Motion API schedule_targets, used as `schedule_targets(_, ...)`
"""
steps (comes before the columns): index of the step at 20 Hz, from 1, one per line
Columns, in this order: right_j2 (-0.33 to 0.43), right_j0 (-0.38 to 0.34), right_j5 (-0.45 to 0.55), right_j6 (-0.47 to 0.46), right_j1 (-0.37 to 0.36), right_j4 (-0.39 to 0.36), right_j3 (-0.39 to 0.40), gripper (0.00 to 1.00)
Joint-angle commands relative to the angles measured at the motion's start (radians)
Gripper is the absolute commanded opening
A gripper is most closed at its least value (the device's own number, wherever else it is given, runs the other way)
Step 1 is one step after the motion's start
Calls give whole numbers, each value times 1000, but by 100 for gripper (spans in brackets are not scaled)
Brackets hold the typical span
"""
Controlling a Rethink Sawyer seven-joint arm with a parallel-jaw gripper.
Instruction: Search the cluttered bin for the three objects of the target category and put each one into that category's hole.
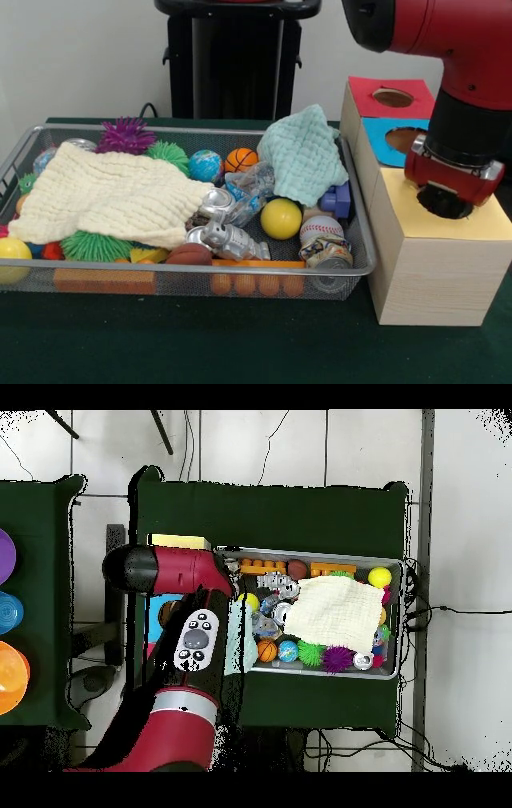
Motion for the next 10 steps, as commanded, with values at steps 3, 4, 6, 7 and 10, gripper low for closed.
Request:
schedule_targets(3, -43, 47, 126, 165, -75, -32, 41, 0)
schedule_targets(4, -52, 52, 149, 163, -96, -31, 43, 0)
schedule_targets(6, -56, 55, 175, 159, -125, -22, 45, 0)
schedule_targets(7, -53, 53, 185, 156, -132, -17, 45, 0)
schedule_targets(10, -44, 49, 213, 149, -151, -6, 38, 0)
